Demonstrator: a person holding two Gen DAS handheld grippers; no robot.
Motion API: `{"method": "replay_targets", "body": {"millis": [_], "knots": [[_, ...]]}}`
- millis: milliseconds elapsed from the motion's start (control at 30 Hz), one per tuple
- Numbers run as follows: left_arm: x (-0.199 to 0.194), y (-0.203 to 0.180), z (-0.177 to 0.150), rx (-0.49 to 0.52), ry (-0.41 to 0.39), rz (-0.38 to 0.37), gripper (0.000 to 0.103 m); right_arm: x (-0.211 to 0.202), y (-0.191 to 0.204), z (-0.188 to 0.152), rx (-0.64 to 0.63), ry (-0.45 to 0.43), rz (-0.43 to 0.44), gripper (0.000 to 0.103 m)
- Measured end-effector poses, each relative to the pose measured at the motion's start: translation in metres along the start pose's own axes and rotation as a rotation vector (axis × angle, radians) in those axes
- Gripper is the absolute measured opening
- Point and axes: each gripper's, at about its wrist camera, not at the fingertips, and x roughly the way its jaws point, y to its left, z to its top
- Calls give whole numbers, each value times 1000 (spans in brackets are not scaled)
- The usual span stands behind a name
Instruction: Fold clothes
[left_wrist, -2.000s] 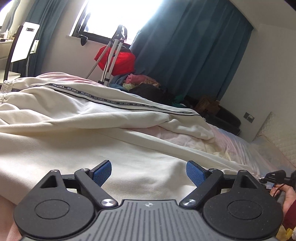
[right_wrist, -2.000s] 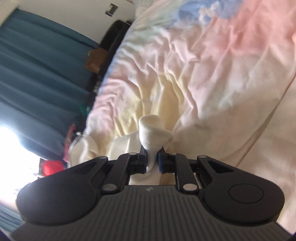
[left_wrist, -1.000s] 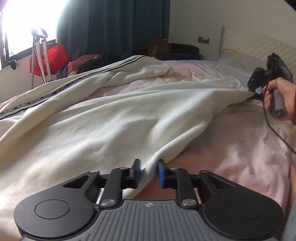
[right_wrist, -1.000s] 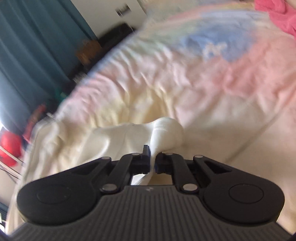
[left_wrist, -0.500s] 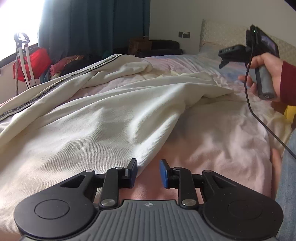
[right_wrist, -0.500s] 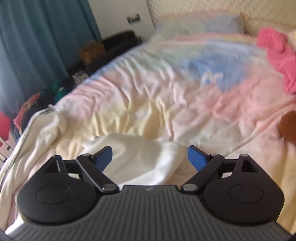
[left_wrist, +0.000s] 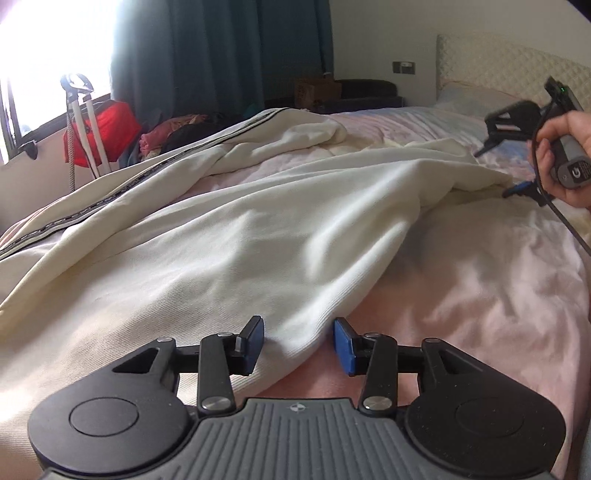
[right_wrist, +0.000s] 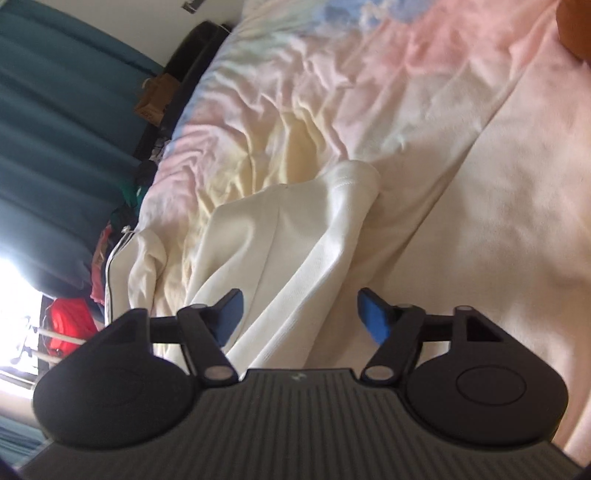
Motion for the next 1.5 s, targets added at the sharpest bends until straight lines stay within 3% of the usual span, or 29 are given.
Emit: {"method": "replay_targets", "body": {"millis": [67,200,367,500,633,733,800,833,900,967,1000,1033,1067,1100,1133,1333,1500], "knots": [[-4,8,3,-43,-23,9,17,8,-6,5,35,-8,-5,60],[-19,21,10,-120,-94,18,7,18,-12,18,57,-31,-25,10],[-45,31,18,-157,-166,-15,4,4,3,36,-70,-197,63,6],[-65,31,19,-113,-180,-80,4,-8,22,40,-213,-322,86,6],[-63,18,10,-32,-99,-125,5,3,13,47,-202,-304,-34,6],[-45,8,2,7,-4,-124,5,24,0,48,-188,-206,-175,7],[-33,5,-3,11,57,-127,7,29,-7,46,-189,-171,-204,10],[-28,3,-4,8,83,-134,13,29,-8,45,-192,-170,-203,13],[-27,0,-5,23,93,-148,26,24,-3,44,-217,-170,-205,16],[-31,-3,-5,44,71,-168,48,15,7,40,-270,-171,-215,23],[-34,-5,-4,47,53,-181,53,8,13,37,-302,-181,-207,41],[-38,-7,-3,45,37,-190,63,0,18,34,-333,-194,-194,72],[-41,-8,-2,37,21,-197,73,-11,23,32,-355,-217,-168,86],[-44,-9,0,28,5,-204,77,-24,29,29,-375,-248,-142,94],[-47,-10,1,19,-12,-211,81,-37,35,25,-397,-277,-122,93],[-47,-1,16,-138,-46,-287,82,-101,59,-8,-414,-351,46,93],[-13,13,55,-313,-30,-311,83,-115,60,-36,-388,-388,100,93]]}}
